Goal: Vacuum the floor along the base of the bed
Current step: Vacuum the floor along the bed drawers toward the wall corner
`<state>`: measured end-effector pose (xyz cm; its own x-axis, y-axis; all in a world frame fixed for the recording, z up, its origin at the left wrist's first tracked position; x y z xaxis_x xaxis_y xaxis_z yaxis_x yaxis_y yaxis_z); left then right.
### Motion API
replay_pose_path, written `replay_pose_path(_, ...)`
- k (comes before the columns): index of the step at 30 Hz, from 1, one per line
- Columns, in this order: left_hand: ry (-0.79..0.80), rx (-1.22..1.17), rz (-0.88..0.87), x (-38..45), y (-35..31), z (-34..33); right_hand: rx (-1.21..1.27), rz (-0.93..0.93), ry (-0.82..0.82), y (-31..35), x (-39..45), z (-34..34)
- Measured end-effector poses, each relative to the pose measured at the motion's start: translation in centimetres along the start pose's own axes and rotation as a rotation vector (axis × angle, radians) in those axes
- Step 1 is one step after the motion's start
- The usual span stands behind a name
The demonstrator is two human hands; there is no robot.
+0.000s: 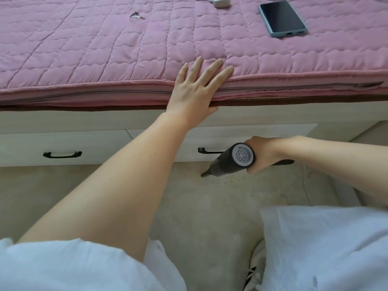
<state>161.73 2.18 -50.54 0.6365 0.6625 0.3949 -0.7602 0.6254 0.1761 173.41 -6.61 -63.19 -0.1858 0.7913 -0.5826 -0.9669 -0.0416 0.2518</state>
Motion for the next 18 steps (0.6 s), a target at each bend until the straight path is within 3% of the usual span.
replay_pose_path(8, 0.205, -0.037, 0.077, 0.5, -0.5, 0.5, -0.042, 0.006, 0.051, -0.3, -2.1, -0.4)
replay_pose_path(18, 0.164, -0.075, 0.075, -0.3, -0.6, 0.5, -0.022, 0.016, -0.036, -1.5, -2.7, -1.0)
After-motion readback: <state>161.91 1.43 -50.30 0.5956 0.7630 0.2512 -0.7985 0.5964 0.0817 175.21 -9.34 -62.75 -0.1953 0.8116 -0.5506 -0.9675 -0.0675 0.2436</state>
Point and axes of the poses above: each hand's wrist, its own x-axis towards the middle knuckle, its own z-axis out of the back of the hand, y = z × x, the point moved 9 cm from there along x, towards the middle knuckle, and after that the axes turned 4 degrees about -y, right-handed, at the moved point
